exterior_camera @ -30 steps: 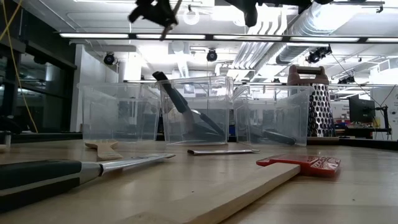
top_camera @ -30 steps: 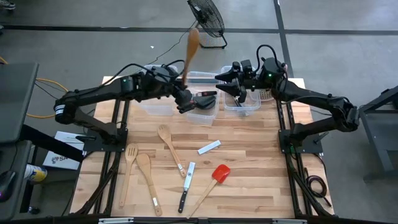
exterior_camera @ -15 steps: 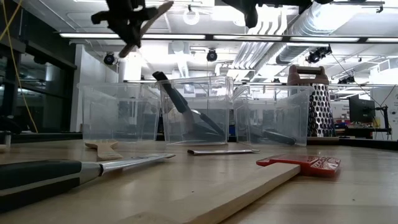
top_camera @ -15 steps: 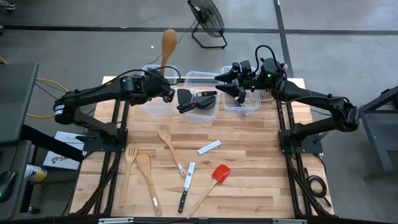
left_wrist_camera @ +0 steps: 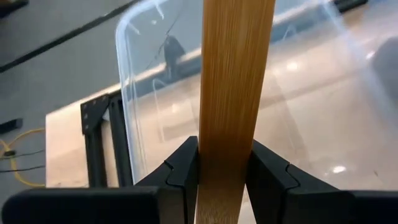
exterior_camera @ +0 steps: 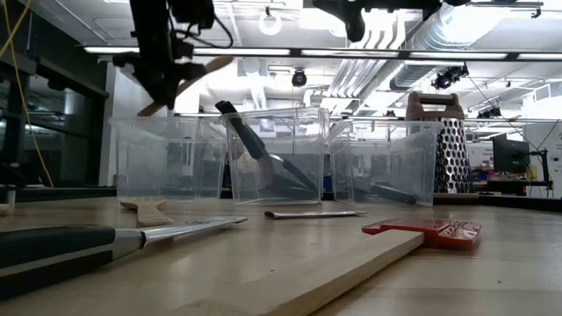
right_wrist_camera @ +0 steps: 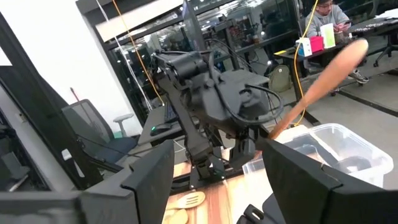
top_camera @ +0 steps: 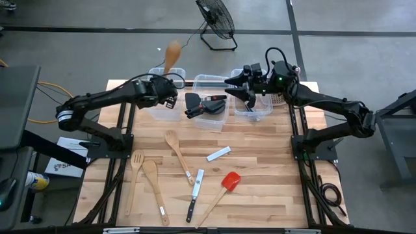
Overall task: Pick & Place Kitchen Items
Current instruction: Put the wooden serving spoon into the left bin
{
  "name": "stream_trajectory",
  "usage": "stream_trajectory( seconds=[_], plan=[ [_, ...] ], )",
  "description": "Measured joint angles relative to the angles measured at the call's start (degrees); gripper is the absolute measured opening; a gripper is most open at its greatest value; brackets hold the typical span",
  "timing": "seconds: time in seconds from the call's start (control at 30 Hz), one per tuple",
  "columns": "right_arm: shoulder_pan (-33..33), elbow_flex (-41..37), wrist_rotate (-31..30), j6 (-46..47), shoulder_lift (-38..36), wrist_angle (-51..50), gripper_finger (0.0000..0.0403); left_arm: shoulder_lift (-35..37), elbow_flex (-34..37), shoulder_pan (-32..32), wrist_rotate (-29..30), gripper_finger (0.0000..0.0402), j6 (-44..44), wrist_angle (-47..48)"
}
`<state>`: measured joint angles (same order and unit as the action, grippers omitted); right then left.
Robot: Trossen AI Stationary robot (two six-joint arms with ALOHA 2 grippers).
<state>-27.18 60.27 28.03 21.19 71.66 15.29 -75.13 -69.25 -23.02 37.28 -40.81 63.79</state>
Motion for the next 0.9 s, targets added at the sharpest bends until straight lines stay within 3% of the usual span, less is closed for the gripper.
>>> stream_trajectory(
  seconds=[0.33,0.9],
  plan=[
    [0.0,0.0,-0.01,-0.04,0.0,-1.63,0.0235,-0.02,7.42,-5.26,-5.45,0.0095,5.93,-8.19],
    [0.0,0.0,-0.02,-0.04,0.0,-1.83,0.0235,-0.02,9.46,-12.39,-12.7,0.01,12.53,-11.07]
  ],
)
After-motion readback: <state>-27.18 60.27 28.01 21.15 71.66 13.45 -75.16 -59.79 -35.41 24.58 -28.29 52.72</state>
